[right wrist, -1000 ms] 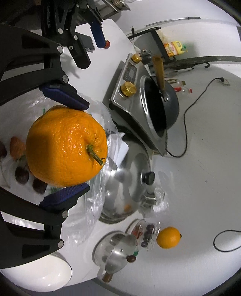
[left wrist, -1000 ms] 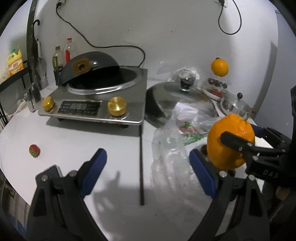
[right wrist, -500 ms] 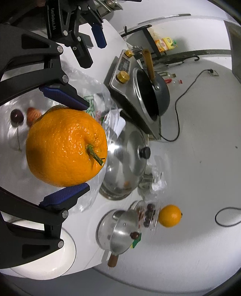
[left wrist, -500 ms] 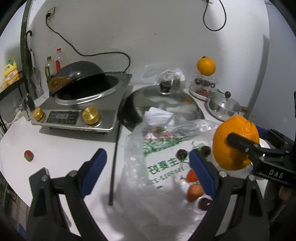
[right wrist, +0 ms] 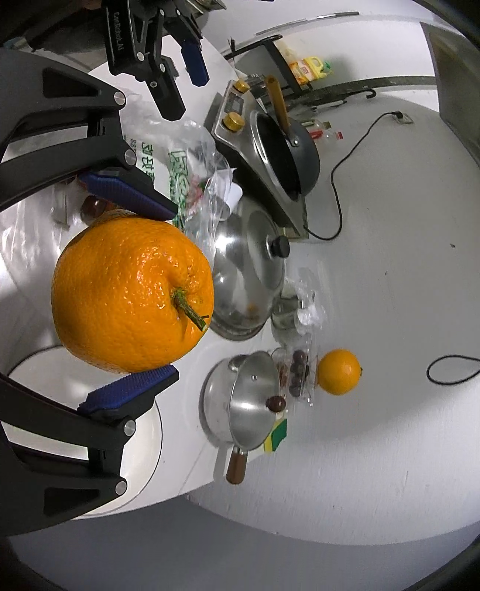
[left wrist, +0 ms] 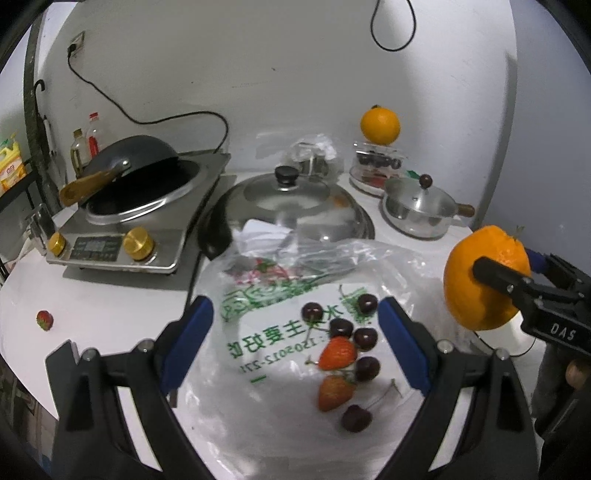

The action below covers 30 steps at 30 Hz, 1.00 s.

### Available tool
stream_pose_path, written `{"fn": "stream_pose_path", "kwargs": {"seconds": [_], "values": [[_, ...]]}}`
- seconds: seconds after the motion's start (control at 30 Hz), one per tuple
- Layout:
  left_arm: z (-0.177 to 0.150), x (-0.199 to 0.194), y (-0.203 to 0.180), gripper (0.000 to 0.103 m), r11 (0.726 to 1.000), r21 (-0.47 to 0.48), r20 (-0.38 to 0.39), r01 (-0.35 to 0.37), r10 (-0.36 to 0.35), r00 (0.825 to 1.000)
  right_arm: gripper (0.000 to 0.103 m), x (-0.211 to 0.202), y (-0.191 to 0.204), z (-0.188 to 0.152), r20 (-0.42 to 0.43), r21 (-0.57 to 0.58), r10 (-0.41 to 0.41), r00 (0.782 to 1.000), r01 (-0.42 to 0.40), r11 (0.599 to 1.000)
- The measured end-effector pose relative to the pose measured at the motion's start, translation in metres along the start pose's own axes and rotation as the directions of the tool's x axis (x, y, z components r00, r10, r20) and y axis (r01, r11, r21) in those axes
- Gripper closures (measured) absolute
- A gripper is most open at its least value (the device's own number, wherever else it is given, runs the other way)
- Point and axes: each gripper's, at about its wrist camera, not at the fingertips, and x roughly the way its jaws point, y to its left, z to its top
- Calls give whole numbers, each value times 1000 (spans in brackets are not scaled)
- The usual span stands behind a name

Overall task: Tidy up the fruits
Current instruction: 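Lift the orange with the right gripper and carry it over the white plate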

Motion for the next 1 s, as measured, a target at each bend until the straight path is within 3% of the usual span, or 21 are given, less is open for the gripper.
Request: {"fn": "stream_pose_path", "kwargs": {"seconds": [0.5,1.0], "values": [[7,10,-45,12,998,54,-17,11,-10,1000,20,-14,-63,-3,13,69,-65,998,64,996],[17,48,-78,11,997,58,-52,46,-43,998,20,11,-113,-10,-52,96,-108,993,113,989]]}}
